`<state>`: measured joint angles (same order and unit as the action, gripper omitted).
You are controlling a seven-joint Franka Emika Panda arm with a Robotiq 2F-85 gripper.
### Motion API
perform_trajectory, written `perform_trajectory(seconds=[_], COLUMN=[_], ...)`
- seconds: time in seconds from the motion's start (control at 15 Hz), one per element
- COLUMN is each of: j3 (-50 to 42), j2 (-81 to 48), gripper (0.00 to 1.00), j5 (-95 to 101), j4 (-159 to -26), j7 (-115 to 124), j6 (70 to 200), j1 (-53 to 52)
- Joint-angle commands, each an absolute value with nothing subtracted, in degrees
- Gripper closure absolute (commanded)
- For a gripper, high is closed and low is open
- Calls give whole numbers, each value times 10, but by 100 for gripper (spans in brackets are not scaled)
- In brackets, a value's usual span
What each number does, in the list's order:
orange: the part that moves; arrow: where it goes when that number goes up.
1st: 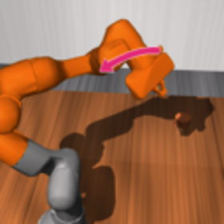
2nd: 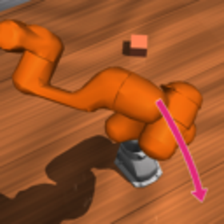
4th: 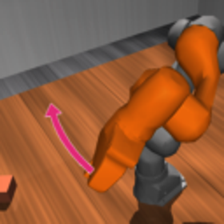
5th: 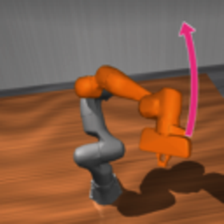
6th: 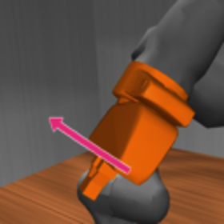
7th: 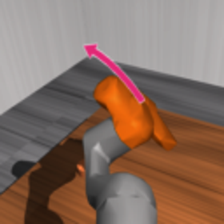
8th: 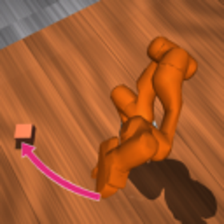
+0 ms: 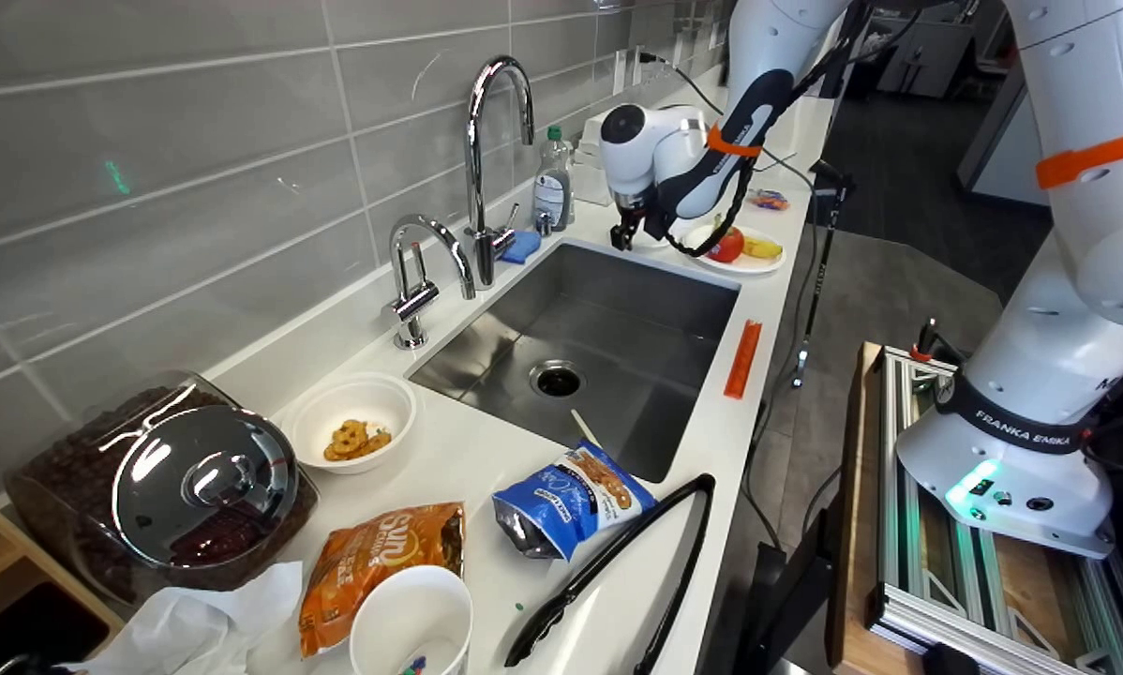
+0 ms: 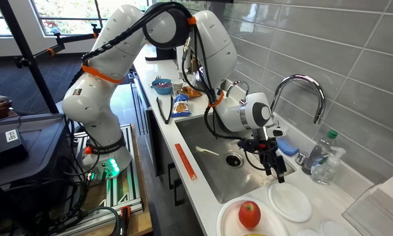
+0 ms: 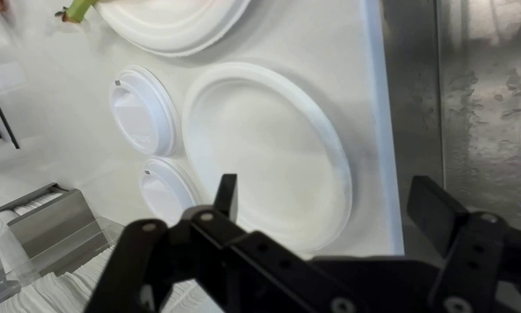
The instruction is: Move the white plate to the left counter, then pour the contents of the blue pack onto it
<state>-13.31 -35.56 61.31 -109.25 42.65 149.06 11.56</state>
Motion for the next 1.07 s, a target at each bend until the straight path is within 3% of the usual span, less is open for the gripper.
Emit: perform_trajectory(seconds=[0.0,0.07,0.13,0.27,0.73,0.87,1.0], j3=[-157,-158,-159,-160,-155,-152,-152], j2=[-388,-392,-396,-402,-416,-419,-422], gripper=[0,3,20,31,86,99,100], j5=[619,616,615,614,592,581,566], j4=[-1065,-1061,-1057,-1050,-1038,-1039,-1039], j7=[442,439,439,437,418,410,402], j6=[1511,1511,1512,1512,1499,1498,1497], j1=[101,100,100,100,106,109,110])
